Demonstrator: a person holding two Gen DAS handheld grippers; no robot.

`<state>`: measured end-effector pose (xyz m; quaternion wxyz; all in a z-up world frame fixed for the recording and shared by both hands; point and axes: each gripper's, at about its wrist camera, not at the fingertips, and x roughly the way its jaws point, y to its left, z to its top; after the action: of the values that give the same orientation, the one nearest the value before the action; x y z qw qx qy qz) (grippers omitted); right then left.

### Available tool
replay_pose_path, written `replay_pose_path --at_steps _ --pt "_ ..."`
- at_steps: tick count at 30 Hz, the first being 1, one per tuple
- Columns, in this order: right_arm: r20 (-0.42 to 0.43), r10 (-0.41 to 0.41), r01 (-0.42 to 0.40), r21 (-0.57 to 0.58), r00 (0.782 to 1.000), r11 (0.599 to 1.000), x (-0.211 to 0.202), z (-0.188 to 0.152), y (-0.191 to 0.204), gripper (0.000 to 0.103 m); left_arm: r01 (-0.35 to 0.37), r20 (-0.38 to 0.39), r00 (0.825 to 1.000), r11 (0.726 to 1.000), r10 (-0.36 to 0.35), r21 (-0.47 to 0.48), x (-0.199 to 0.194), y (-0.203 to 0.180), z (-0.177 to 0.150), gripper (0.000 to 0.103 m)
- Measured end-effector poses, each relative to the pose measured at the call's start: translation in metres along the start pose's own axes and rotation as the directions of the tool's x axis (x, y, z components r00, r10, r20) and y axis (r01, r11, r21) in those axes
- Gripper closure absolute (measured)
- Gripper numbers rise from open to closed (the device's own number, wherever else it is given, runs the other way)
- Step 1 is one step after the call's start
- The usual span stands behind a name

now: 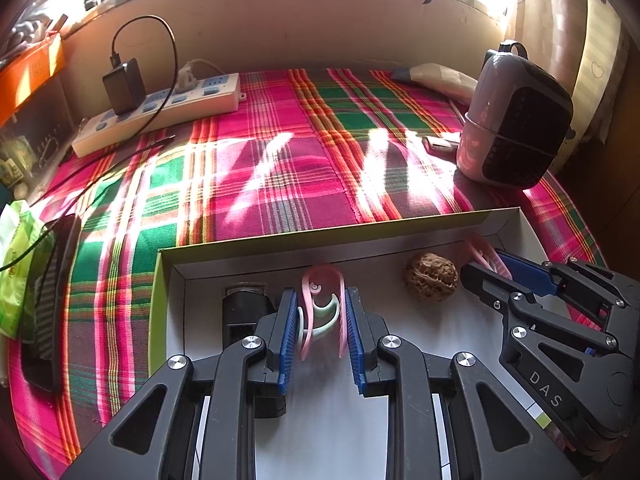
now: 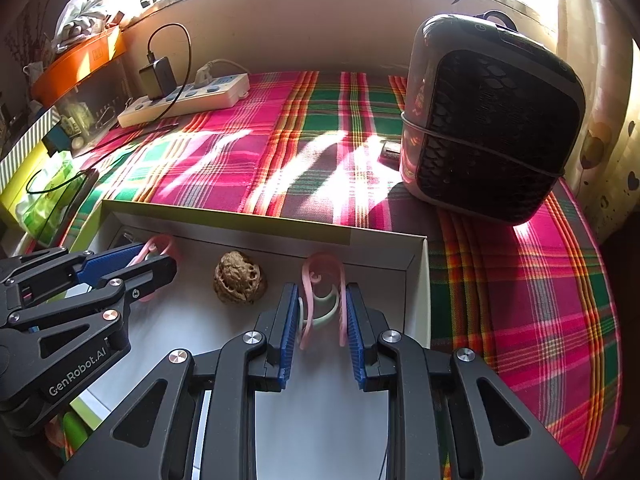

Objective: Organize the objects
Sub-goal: 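Carry both pink clips into the white tray with the left and right tools, then open both tools to set the pink clips down in the tray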

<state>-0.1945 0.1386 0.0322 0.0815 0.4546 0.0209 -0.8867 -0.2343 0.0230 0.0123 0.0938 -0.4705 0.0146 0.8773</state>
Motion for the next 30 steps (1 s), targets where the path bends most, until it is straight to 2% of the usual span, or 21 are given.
replay_pose_path --at_steps 17,21,30 --pt "0.0 0.001 -0.001 0.014 1.0 1.0 0.0004 0.0008 -0.0001 0.078 0.002 -0.013 1.0 1.0 -0.002 -0.007 0.0035 0.0019 -0.0009 0.077" --pt "0.003 0.009 -0.009 0.013 1.0 1.0 -0.0014 0.0003 0.0018 0.066 -0.002 -0.007 1.0 1.0 0.002 -0.004 0.0013 0.0007 -0.0011 0.076" --pt "0.004 0.012 -0.012 0.015 1.0 1.0 -0.0051 -0.0024 0.0031 0.063 -0.009 0.004 1.0 1.0 0.009 -0.004 -0.0057 0.0008 -0.0033 0.074"
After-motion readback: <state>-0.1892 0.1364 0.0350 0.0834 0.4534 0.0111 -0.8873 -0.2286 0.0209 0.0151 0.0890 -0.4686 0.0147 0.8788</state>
